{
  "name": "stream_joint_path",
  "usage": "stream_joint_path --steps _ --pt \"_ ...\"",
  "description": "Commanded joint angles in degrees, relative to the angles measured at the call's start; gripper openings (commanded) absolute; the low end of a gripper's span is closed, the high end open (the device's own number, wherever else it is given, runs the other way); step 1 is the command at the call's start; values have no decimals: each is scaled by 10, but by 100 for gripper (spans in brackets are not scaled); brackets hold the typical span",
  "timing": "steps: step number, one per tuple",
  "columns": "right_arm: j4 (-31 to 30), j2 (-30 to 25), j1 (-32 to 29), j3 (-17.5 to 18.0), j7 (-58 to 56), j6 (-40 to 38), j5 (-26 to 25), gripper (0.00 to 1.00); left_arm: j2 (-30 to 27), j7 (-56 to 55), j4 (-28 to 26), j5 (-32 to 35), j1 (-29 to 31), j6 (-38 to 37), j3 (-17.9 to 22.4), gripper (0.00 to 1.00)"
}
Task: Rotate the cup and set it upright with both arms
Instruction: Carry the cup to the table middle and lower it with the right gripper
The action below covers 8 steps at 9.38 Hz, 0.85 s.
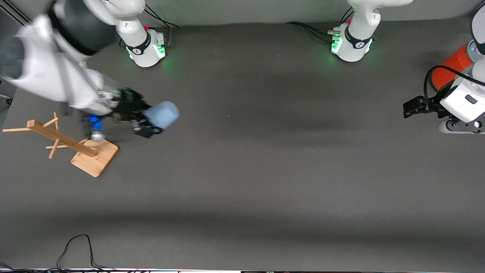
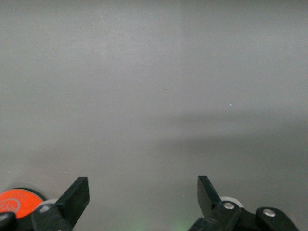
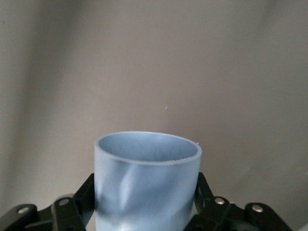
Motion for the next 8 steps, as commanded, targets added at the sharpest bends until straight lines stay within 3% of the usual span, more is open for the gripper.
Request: stream_joint_path --steps 1,3,4,7,8 --pt "23 84 6 97 159 53 -99 59 -10 -10 -8 6 -9 -2 3 100" --pt "23 183 25 176 313 90 -258 59 -10 -10 -8 6 -9 -3 3 100" --pt "23 238 42 199 383 106 -334 59 -10 -10 -8 6 -9 -2 3 100" --pt "21 352 121 202 541 121 -493 59 -7 -10 -8 5 -10 -1 3 100" --pt "17 369 128 202 563 121 -522 61 -7 -10 -8 5 -11 -1 3 100"
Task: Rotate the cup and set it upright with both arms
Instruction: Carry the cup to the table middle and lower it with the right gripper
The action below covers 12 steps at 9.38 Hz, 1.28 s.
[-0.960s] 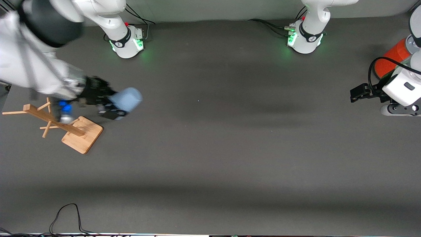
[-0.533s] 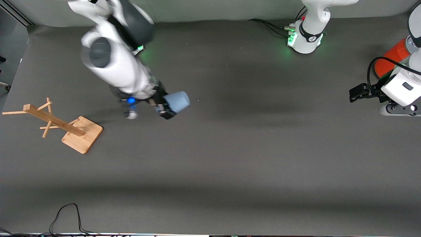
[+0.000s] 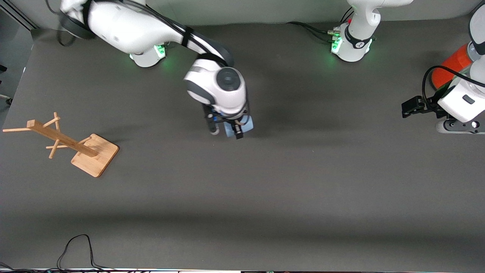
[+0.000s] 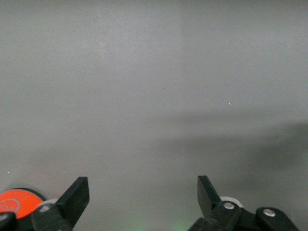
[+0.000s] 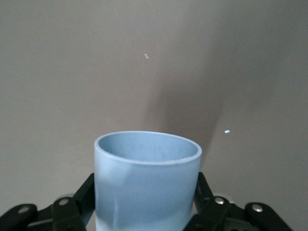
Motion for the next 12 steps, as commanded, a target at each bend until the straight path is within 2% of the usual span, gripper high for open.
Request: stream_joint_path --steps 1,2,4,6,8,9,10,11,12 --pt "17 37 16 7 37 -5 -45 64 -7 -9 -7 5 -9 0 4 100" --pt "6 50 22 5 49 -5 -71 64 -7 -9 -7 5 -10 -1 4 100" --pt "4 55 22 5 72 -5 -91 100 -7 -9 -4 5 -13 -2 4 100" --pt "18 44 7 11 23 -7 -97 100 -7 -10 -2 5 -15 -3 4 100" --pt "17 0 -31 40 -80 -23 -91 100 -7 -10 -2 3 -18 -3 4 100" --pt "18 -30 -51 48 -182 -64 -65 100 -7 -11 1 2 -25 -3 4 100" --pt "18 -90 -80 39 -320 -67 16 100 -6 -15 2 1 -31 -2 4 100" --pt "19 -141 -90 -4 -440 -69 86 100 -1 -39 6 1 -49 -2 4 100" --pt "18 -206 -91 -80 -587 -69 186 100 10 -82 22 1 -76 -2 3 100"
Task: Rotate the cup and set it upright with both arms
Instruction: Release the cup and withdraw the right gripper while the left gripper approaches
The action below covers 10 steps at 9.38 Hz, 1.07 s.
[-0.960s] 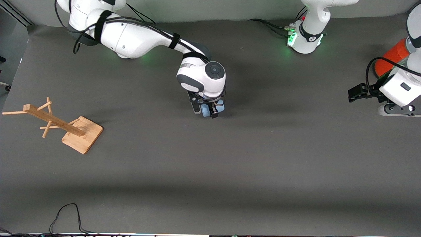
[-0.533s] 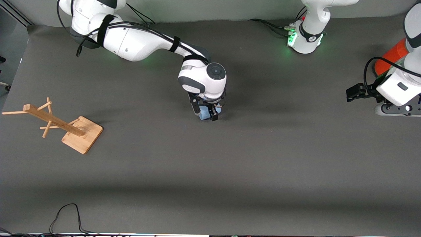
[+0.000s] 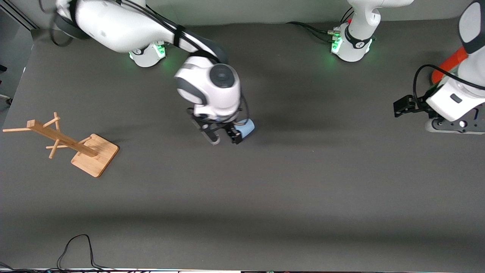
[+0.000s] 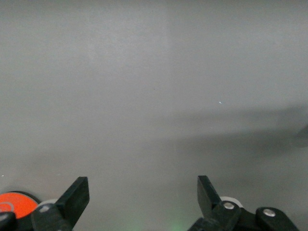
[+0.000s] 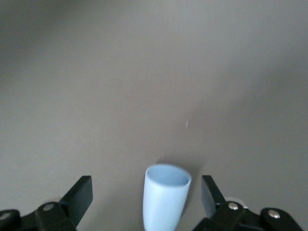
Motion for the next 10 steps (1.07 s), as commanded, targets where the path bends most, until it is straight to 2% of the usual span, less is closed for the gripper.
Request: stream_joint_path --steps 1,2,4,5,6,7,8,9,10 --pt "-20 -138 0 -147 -290 -4 179 100 21 -84 34 4 -63 -2 5 100" --pt "-24 -184 0 -219 -427 -21 238 100 48 -119 65 6 -99 -3 5 100" --pt "-20 -235 0 -311 -620 -67 263 100 123 -191 134 7 -170 -3 5 100" --pt "-20 -257 0 -357 -702 -90 293 100 171 -242 178 11 -208 -6 5 100" --pt "-21 -283 0 -405 -799 -116 313 100 233 -300 242 17 -246 -12 5 100" --pt "-22 -306 -3 -436 -866 -136 315 100 300 -361 329 16 -280 -14 5 100" --pt "-24 -320 -24 -449 -906 -157 315 100 359 -419 400 18 -314 -9 8 100" --pt "-26 -334 -50 -450 -933 -169 314 100 408 -462 438 22 -334 27 9 100" --pt "-33 -339 -54 -451 -933 -174 314 100 434 -476 438 39 -353 80 10 100"
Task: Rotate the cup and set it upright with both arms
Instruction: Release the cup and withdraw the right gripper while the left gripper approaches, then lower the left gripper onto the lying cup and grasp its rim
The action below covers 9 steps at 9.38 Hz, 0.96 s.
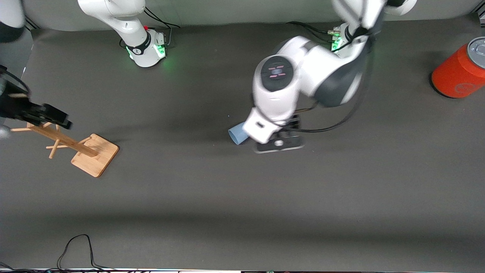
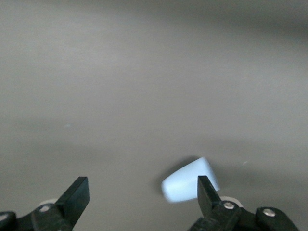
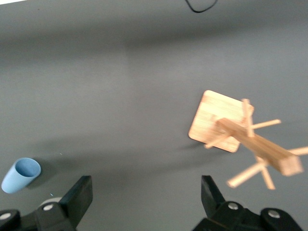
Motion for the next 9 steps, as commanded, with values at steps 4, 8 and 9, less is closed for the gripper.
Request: stream_joint_path --steps 4,8,9 --pt "-23 -8 -5 -14 -32 11 12 100 148 -7 69 69 -64 73 10 100" --pt "-23 -7 -4 -42 -76 7 13 100 197 29 69 68 -76 47 -1 99" --pt "-23 -7 -4 -44 -95 7 12 100 207 30 69 68 -76 46 -5 98"
